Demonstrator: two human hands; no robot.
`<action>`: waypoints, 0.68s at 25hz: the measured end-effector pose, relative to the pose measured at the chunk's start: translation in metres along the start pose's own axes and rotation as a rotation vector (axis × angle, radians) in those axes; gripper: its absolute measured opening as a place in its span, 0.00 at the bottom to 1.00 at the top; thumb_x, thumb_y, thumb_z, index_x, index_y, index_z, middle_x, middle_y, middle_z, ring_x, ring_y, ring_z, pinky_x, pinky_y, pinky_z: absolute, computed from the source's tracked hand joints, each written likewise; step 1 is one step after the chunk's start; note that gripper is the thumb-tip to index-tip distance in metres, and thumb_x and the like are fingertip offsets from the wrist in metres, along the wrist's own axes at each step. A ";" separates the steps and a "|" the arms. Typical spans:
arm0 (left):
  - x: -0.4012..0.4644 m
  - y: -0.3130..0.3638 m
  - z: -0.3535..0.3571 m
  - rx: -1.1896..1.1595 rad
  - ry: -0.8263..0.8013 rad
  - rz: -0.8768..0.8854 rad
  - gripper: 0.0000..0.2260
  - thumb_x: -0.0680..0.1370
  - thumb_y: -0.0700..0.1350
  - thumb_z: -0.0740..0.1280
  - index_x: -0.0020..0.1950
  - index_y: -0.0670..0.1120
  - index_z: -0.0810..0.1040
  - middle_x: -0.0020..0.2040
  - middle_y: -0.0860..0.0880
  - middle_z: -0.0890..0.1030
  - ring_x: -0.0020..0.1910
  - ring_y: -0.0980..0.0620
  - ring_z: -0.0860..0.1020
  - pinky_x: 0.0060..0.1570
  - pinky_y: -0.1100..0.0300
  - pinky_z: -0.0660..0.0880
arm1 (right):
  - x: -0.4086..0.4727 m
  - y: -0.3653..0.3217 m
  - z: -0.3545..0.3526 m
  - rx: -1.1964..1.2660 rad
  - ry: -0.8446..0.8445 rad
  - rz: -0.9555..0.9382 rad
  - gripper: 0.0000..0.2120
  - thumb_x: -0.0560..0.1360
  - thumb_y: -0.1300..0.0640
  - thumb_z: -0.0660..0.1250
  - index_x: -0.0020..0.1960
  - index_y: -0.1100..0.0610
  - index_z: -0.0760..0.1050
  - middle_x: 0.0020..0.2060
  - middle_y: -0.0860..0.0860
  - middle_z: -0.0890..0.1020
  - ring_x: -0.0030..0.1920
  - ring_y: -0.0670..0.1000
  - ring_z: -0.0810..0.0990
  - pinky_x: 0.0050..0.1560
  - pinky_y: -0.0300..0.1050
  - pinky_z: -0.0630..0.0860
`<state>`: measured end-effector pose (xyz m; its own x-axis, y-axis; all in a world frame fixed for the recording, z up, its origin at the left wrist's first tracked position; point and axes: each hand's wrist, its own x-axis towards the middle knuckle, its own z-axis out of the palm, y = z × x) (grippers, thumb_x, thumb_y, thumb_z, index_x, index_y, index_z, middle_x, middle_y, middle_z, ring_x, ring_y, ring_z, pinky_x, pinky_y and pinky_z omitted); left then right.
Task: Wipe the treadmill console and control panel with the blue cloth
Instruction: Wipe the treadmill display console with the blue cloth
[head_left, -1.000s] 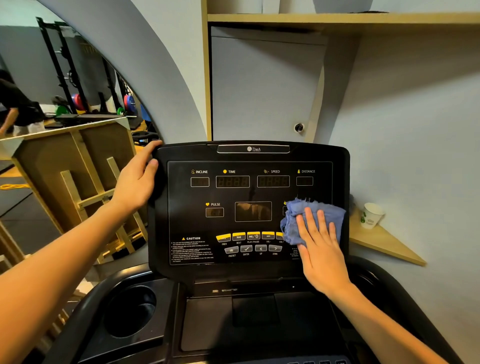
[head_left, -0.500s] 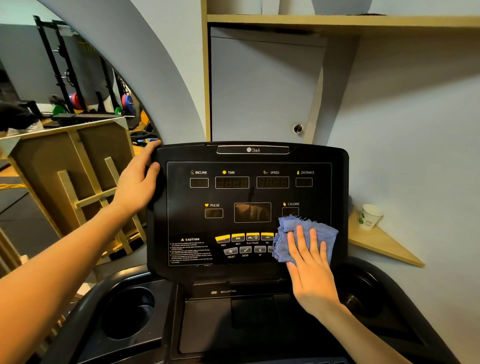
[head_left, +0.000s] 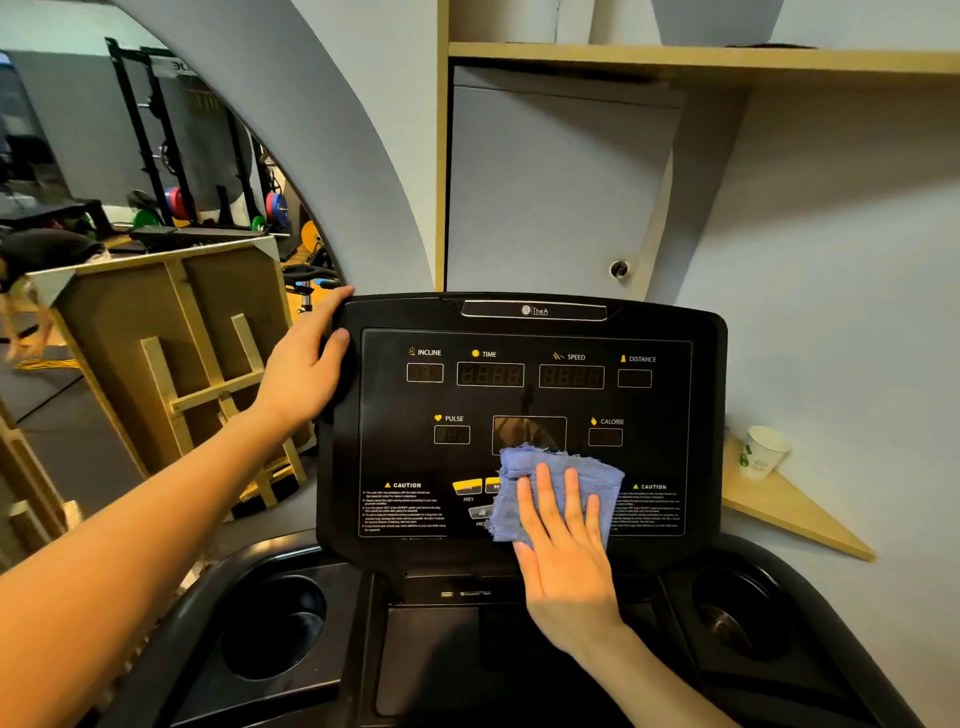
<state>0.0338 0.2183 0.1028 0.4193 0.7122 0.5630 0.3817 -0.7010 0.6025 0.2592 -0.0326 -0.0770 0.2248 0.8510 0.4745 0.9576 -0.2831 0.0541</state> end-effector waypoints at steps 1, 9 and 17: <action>0.000 0.000 0.000 0.000 -0.002 0.000 0.22 0.84 0.45 0.56 0.78 0.58 0.60 0.73 0.50 0.72 0.70 0.49 0.70 0.66 0.54 0.64 | 0.002 -0.008 0.000 0.003 -0.006 -0.012 0.32 0.80 0.46 0.52 0.82 0.55 0.52 0.82 0.57 0.55 0.81 0.64 0.51 0.75 0.65 0.53; 0.000 -0.001 0.000 -0.003 -0.002 -0.009 0.22 0.84 0.47 0.56 0.78 0.59 0.59 0.70 0.49 0.74 0.65 0.52 0.72 0.63 0.52 0.68 | 0.021 -0.055 -0.002 0.027 -0.025 -0.101 0.33 0.81 0.45 0.52 0.83 0.53 0.51 0.82 0.54 0.53 0.81 0.63 0.48 0.76 0.64 0.51; -0.001 -0.001 0.002 0.000 0.013 0.001 0.22 0.84 0.46 0.56 0.78 0.58 0.60 0.71 0.50 0.73 0.66 0.53 0.71 0.63 0.55 0.67 | 0.042 -0.075 -0.006 0.043 -0.012 -0.166 0.34 0.81 0.43 0.51 0.83 0.52 0.45 0.83 0.52 0.47 0.82 0.62 0.44 0.77 0.63 0.45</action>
<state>0.0343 0.2188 0.1006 0.4089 0.7121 0.5706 0.3812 -0.7015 0.6022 0.1954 0.0221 -0.0561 0.0651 0.8897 0.4520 0.9884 -0.1197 0.0933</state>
